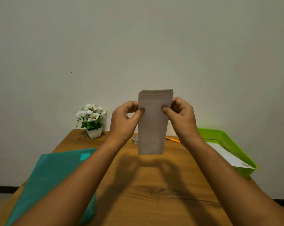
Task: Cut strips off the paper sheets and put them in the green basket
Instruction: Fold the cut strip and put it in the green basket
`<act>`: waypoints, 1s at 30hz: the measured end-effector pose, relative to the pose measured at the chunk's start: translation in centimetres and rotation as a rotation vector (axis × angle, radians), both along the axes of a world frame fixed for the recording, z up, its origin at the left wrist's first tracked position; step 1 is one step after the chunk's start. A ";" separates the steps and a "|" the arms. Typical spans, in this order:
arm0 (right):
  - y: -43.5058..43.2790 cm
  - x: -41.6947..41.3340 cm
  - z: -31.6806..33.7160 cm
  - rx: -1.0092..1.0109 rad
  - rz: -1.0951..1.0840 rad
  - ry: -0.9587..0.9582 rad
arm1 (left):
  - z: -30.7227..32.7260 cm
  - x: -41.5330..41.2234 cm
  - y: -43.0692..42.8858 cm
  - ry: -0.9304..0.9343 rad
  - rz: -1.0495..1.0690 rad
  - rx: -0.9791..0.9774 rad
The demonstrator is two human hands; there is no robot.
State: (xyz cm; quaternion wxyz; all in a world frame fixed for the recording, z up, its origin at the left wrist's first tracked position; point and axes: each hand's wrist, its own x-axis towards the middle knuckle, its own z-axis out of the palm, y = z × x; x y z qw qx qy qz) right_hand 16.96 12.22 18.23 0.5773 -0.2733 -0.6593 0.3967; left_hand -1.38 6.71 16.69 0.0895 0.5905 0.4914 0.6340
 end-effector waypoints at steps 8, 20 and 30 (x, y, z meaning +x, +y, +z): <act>-1.0 0.2 -4.3 -0.138 -0.037 -0.077 | -4.4 0.0 -1.1 -0.104 -0.027 -0.115; -1.0 0.5 -3.7 0.085 -0.236 -0.131 | -2.3 1.1 -1.1 0.015 -0.092 -0.060; -1.4 0.7 -3.7 0.215 -0.187 -0.336 | -2.8 1.2 -1.1 0.173 -0.038 -0.039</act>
